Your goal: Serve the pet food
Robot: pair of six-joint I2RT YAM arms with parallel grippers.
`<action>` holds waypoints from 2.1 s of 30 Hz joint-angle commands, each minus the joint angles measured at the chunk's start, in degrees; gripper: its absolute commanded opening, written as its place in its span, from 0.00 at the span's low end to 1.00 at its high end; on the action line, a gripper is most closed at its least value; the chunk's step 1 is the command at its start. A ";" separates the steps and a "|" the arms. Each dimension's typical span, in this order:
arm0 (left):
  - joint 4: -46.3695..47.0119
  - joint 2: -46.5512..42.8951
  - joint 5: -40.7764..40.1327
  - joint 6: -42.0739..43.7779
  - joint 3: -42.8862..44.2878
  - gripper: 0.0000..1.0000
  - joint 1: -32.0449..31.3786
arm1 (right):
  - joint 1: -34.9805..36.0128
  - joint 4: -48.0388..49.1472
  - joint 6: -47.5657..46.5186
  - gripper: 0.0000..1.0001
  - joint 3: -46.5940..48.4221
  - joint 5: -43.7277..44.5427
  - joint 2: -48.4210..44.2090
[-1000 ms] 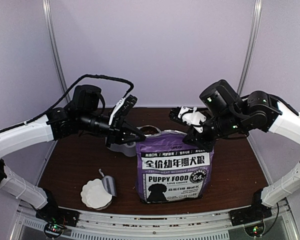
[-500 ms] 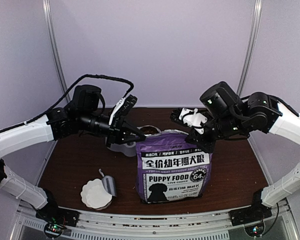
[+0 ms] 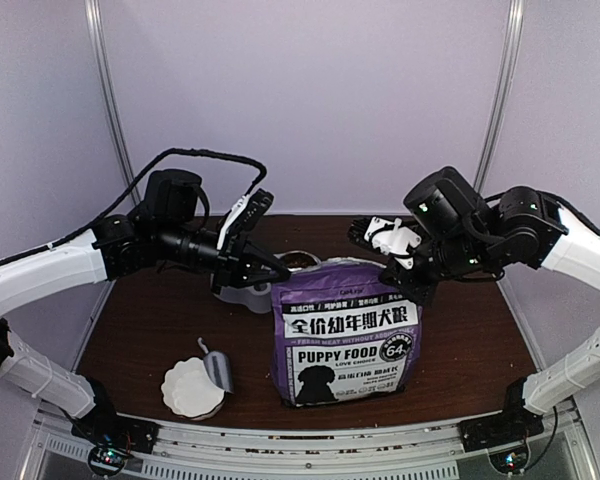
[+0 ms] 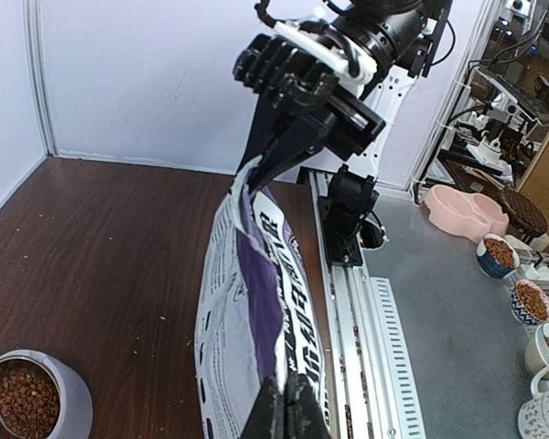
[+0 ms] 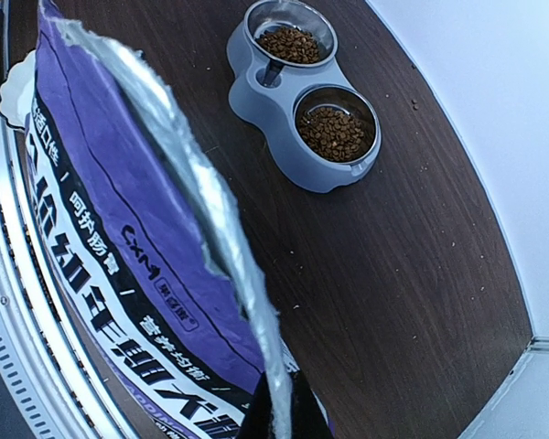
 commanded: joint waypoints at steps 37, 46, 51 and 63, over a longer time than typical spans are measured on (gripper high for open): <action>0.93 -3.04 1.85 0.09 -0.53 0.00 2.29 | -1.18 -2.39 1.68 0.05 -2.99 9.36 -3.55; 0.93 -3.21 1.85 0.04 -0.56 0.00 2.61 | -1.52 -2.70 1.75 0.00 -3.48 9.64 -3.37; 0.93 -3.30 1.83 0.08 -0.55 0.00 2.90 | -1.61 -2.65 1.74 0.00 -3.61 9.54 -3.79; 1.02 -3.30 2.02 0.09 -0.58 0.00 3.32 | -2.10 -2.53 2.39 0.00 -4.85 10.71 -4.85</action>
